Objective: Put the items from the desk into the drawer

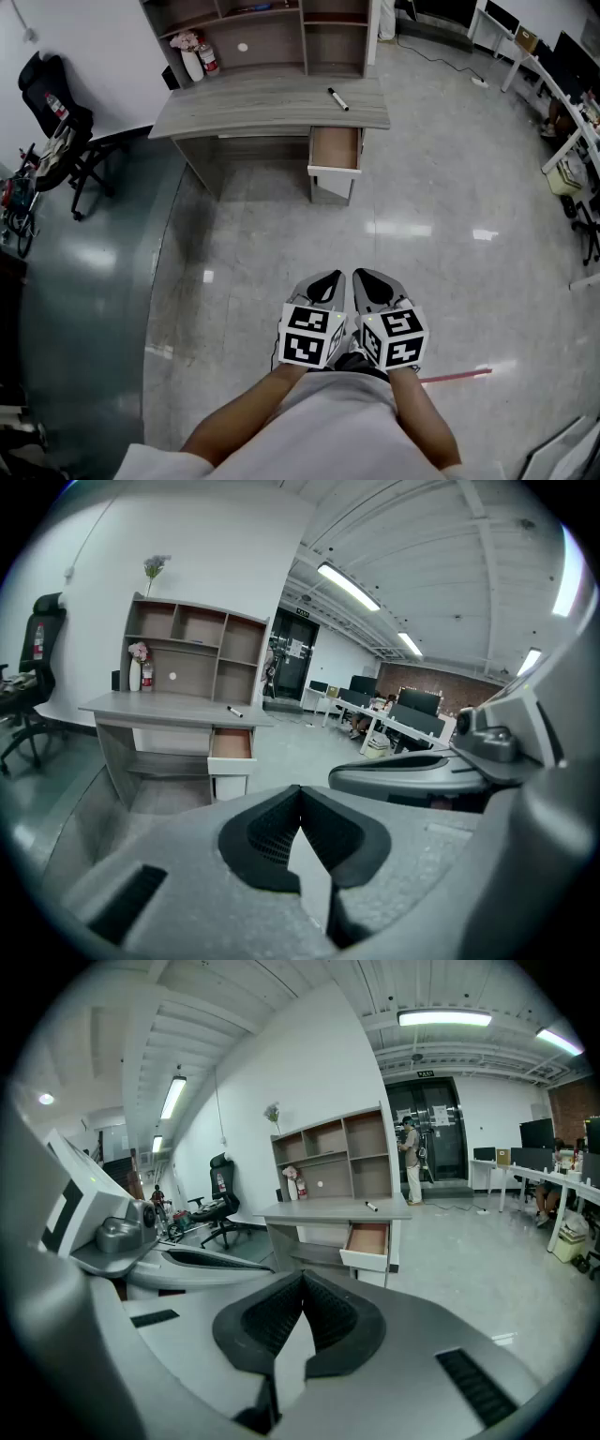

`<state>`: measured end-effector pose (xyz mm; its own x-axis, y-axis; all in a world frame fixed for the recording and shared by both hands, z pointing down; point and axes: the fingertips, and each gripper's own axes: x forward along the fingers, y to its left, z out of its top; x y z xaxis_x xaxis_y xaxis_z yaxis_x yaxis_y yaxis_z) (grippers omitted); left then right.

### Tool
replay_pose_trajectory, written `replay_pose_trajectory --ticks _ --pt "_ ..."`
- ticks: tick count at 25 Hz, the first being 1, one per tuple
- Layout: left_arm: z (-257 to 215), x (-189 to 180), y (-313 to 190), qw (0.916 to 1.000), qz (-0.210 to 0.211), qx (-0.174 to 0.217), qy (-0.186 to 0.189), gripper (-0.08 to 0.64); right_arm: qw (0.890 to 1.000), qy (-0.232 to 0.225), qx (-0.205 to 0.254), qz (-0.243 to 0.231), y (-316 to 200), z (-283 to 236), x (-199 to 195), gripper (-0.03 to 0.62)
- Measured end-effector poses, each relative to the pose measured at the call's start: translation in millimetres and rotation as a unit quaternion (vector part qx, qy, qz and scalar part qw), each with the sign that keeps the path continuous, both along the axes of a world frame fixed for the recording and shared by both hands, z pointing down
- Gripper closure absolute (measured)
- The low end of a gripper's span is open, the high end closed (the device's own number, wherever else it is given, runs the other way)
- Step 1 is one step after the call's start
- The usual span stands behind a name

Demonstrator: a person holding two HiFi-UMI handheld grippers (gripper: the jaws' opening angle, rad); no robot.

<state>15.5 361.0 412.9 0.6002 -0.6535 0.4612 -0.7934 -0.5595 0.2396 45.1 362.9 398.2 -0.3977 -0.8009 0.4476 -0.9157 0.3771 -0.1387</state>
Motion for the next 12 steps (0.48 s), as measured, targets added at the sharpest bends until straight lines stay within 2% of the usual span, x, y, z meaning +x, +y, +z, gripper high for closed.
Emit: replay_pose_trajectory --ticks 5,12 --pt "1.5 -12.6 -0.4 1.0000 0.002 0.000 0.000 0.557 1.000 -0.013 -0.009 0.009 -0.4 4.6 -12.1 0.591" --pt "-0.2 -28.3 -13.4 1.0000 -0.005 0.002 0.001 0.557 1.000 -0.008 -0.005 0.011 -10.4 2.2 -19.7 0.589"
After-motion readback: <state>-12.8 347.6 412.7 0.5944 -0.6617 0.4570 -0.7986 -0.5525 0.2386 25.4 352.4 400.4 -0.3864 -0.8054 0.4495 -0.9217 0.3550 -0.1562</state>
